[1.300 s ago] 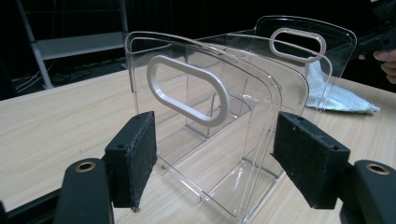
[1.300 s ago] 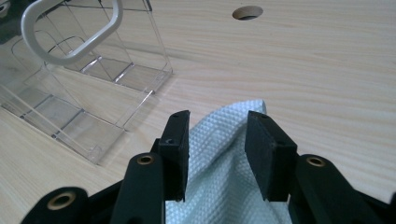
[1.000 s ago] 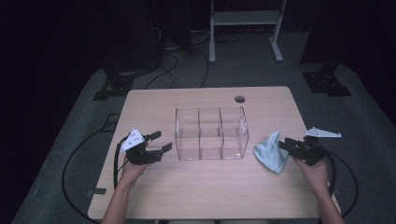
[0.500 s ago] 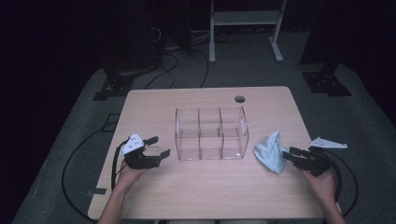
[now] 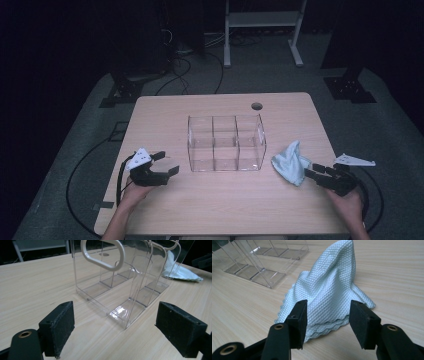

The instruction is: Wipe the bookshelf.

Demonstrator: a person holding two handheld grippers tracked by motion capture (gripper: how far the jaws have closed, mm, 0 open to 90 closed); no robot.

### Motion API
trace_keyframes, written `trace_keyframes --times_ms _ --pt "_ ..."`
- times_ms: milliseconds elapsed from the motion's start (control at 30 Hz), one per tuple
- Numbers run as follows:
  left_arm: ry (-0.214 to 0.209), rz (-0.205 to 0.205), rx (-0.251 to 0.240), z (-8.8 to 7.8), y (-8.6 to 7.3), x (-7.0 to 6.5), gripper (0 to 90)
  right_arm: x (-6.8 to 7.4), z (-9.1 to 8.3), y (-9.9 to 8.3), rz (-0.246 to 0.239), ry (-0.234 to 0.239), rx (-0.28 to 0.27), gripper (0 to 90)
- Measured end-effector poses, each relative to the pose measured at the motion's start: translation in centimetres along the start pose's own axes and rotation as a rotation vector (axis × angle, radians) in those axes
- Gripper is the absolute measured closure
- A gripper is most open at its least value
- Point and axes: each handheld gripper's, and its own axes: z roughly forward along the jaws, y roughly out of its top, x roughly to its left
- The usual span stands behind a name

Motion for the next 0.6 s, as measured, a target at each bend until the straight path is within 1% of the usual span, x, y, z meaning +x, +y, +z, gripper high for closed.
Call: trace_keyframes --times_ms 33,100,167,267,400,533,600 --pt "0.001 -0.003 0.014 -0.1 -0.3 -0.1 13.1 0.1 -0.1 -0.2 0.000 0.003 0.003 47.4" --pt "-0.001 -0.002 0.018 -0.1 -0.5 -0.1 13.0 0.1 -0.1 -0.2 -0.001 0.004 0.003 47.2" --pt "-0.006 0.002 0.034 -0.1 -0.7 -0.2 12.9 0.3 -0.1 -0.5 -0.008 0.006 0.007 46.8" --pt "-0.010 -0.007 0.031 -0.2 -1.2 -0.3 12.7 0.5 -0.2 -0.7 -0.014 0.004 0.009 45.1" --pt "-0.007 -0.007 0.048 -0.1 -1.8 -0.4 11.9 0.8 -0.3 -1.0 -0.021 0.006 0.016 43.6" --pt "0.001 -0.021 0.041 -0.2 -2.2 -0.2 11.6 0.8 -0.4 -1.3 -0.017 0.008 0.001 42.3" --pt "0.002 -0.025 0.047 -0.3 -2.4 -0.3 11.6 0.8 -0.4 -1.4 -0.014 0.008 -0.007 41.5"
